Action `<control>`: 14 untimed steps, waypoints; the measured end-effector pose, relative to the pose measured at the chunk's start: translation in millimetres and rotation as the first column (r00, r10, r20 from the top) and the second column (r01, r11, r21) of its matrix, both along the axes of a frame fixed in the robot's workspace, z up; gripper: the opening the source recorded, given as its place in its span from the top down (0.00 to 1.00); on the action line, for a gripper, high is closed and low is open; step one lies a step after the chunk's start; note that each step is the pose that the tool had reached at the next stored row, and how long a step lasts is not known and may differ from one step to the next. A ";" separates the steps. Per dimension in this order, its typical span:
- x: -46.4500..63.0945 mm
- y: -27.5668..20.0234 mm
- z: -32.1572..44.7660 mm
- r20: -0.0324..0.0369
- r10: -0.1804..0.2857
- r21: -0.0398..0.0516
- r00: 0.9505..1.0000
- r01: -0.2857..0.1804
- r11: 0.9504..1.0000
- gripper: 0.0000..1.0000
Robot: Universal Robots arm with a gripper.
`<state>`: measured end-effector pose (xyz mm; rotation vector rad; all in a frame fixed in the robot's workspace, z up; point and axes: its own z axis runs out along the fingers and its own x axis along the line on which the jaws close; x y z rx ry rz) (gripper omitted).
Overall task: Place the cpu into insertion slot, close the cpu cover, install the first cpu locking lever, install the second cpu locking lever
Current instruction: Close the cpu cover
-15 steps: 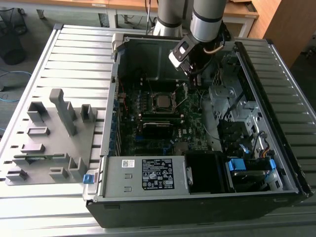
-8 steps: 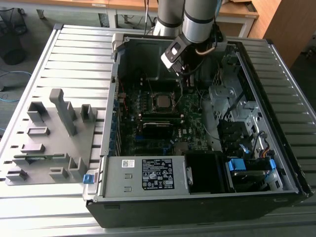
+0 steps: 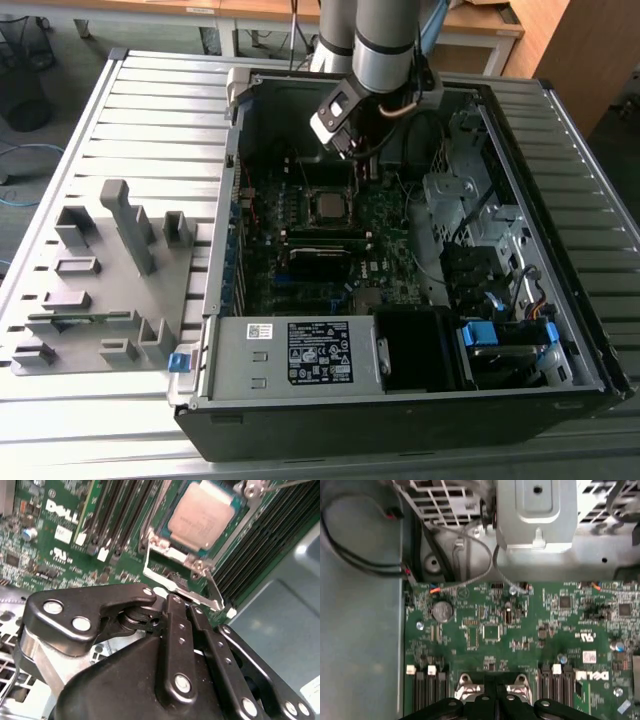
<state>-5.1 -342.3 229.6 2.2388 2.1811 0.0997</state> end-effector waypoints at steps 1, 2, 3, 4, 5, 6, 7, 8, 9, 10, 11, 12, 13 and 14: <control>-1.8 0.0 -0.3 0.000 0.000 0.000 1.000 0.000 1.000 0.90; -3.4 -0.1 -0.5 0.000 0.000 0.000 1.000 0.000 1.000 0.90; -5.2 0.0 -0.9 0.000 0.000 0.000 1.000 0.000 1.000 0.90; -7.3 0.0 -1.3 0.000 0.000 0.000 1.000 0.000 1.000 0.90; -9.7 0.0 -1.7 0.000 0.000 0.000 1.000 0.000 1.000 0.90; -12.0 0.0 -2.1 0.000 0.000 0.000 1.000 0.000 1.000 0.90; -14.0 0.0 -2.4 0.000 0.000 0.000 1.000 0.000 1.000 0.90; -15.2 0.0 -2.6 0.000 0.000 0.000 1.000 0.000 1.000 0.90; -15.6 0.0 -2.6 0.000 0.000 0.000 1.000 0.000 1.000 0.90; -15.5 0.0 -2.6 0.000 0.000 0.000 1.000 0.000 1.000 0.90; -15.6 0.0 -2.6 0.000 0.000 0.000 1.000 0.000 1.000 0.90; -15.7 0.0 -2.6 0.000 0.000 0.000 1.000 0.000 1.000 0.90; -15.7 0.0 -2.6 0.000 0.000 0.000 1.000 0.000 1.000 0.90; -15.8 0.0 -2.6 -0.001 0.000 0.000 1.000 0.000 1.000 0.90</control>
